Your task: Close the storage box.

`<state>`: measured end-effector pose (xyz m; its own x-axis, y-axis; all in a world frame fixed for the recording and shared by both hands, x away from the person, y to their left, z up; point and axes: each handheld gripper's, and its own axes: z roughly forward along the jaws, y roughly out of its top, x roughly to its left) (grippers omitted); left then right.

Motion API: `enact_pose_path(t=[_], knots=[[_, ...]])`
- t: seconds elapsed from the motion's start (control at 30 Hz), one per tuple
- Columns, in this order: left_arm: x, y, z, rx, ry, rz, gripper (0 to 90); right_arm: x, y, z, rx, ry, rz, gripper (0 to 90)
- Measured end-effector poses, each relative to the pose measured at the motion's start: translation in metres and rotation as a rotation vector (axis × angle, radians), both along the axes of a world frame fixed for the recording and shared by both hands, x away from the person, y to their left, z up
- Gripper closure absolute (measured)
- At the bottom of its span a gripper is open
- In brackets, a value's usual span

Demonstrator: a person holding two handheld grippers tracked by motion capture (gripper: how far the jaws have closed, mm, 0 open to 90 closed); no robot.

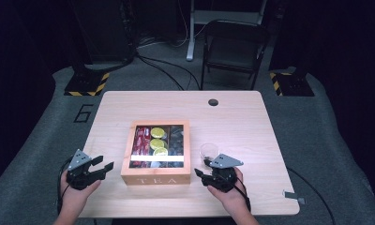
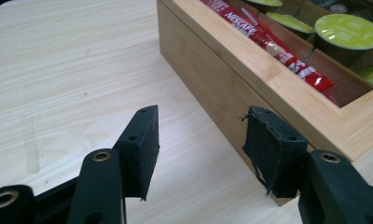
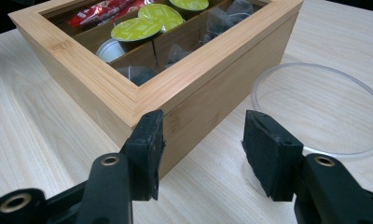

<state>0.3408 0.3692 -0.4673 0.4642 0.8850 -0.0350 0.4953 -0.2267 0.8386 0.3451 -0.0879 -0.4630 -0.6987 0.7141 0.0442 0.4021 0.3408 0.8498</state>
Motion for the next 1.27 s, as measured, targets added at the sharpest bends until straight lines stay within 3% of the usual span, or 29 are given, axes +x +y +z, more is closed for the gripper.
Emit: enact_pose_path(t=[0.13,0.33,0.73,1.27], knots=[[0.003,0.001,-0.004,0.001,0.009,0.012,45.0,0.001,-0.001,-0.003,0.006,0.012,-0.002,47.5],[0.008,0.003,-0.008,-0.002,0.044,0.008,44.8,0.005,0.000,-0.010,-0.025,0.023,0.002,47.5],[0.014,0.004,-0.011,-0.015,0.062,0.031,42.9,0.005,0.000,-0.017,-0.037,0.037,-0.012,46.9],[0.017,0.001,-0.009,-0.023,0.048,0.045,40.0,0.005,-0.003,-0.021,-0.030,0.050,-0.020,46.4]])
